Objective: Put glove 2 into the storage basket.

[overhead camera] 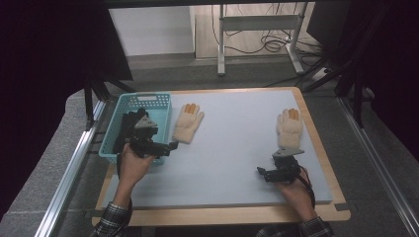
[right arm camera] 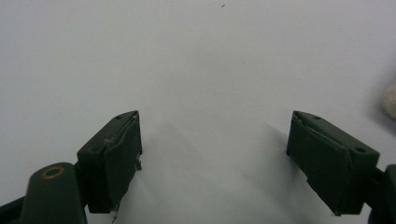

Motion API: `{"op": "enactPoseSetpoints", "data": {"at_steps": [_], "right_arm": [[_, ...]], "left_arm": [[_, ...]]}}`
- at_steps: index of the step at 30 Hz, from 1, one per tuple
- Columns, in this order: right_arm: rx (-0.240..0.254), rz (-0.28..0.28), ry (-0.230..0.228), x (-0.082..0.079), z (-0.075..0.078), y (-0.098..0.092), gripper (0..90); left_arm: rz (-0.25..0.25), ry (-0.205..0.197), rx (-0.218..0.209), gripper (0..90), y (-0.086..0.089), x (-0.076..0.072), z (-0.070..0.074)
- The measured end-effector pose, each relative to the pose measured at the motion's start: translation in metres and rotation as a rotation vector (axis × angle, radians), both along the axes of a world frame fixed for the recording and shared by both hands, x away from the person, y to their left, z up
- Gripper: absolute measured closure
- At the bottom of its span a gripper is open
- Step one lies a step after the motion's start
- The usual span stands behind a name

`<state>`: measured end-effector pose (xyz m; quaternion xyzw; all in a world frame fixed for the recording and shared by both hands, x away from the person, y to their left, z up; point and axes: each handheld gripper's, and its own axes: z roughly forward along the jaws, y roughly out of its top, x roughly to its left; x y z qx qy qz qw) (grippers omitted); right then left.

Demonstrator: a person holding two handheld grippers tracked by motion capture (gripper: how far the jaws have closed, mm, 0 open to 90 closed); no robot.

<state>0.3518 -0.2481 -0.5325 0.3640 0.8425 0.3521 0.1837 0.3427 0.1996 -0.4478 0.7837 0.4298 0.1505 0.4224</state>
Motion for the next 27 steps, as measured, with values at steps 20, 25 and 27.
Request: {"op": "enactPoseSetpoints", "data": {"at_steps": [20, 25, 27], "right_arm": [[0.001, -0.001, 0.000, 0.000, 0.000, 0.000, 17.6], [0.001, -0.001, 0.000, 0.000, 0.000, 0.000, 17.6], [0.001, -0.001, 0.000, 0.000, 0.000, 0.000, 17.6]], "left_arm": [[-0.166, -0.012, 0.097, 0.0, -0.072, -0.043, -0.065], [-0.135, 0.007, 0.158, 0.0, -0.072, -0.046, -0.080], [-0.127, 0.011, 0.171, 0.0, -0.072, -0.047, -0.084]]}}
